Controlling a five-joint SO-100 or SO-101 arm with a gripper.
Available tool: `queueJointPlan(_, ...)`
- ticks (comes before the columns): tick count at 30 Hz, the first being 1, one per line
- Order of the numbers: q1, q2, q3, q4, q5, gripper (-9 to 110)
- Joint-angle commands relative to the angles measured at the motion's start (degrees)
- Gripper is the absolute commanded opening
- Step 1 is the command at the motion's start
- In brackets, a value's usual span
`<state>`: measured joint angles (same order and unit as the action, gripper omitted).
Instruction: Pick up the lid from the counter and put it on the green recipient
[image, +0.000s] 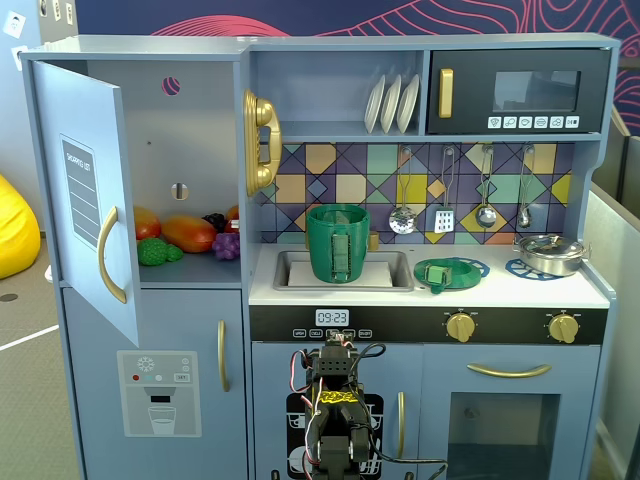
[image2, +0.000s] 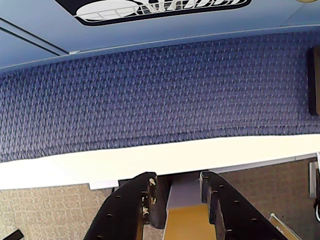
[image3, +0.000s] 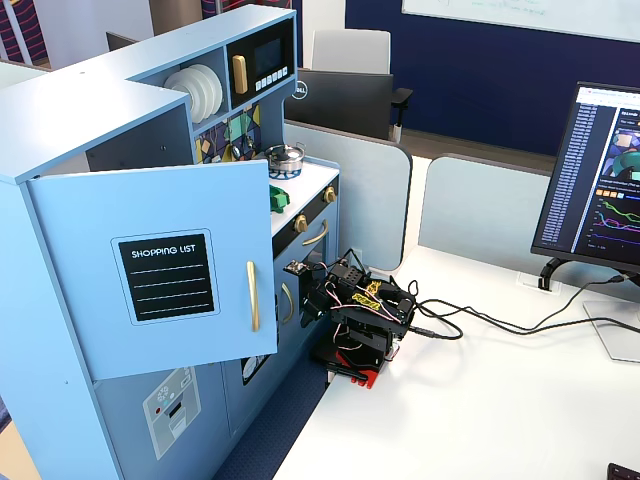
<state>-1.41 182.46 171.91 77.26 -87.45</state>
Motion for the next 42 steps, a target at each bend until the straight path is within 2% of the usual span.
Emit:
queueJointPlan(1,6.06,-0.35,-0.18,10.55,-0.97,0)
queueJointPlan(11,5.98,-0.35,-0.18,9.40,-0.09,0)
queueJointPlan(13,7.21,-0.35,-0.35,4.57,2.55,0)
queueJointPlan(15,11.07,-0.97,-2.20,-3.16,0.88,0)
queueJointPlan(23,26.28,-16.35,-28.04,-25.75,-1.85,0)
queueJointPlan(29,34.10,-21.97,-30.23,-52.65,-7.82,0)
queueJointPlan(31,34.37,-22.94,-29.53,-60.91,-6.59,7)
queueJointPlan(34,34.63,-24.26,-29.18,-68.64,-5.19,25)
queueJointPlan(37,34.72,-26.46,-29.27,-74.79,-5.19,38)
queueJointPlan(42,35.07,-31.55,-30.32,-80.68,-6.15,43)
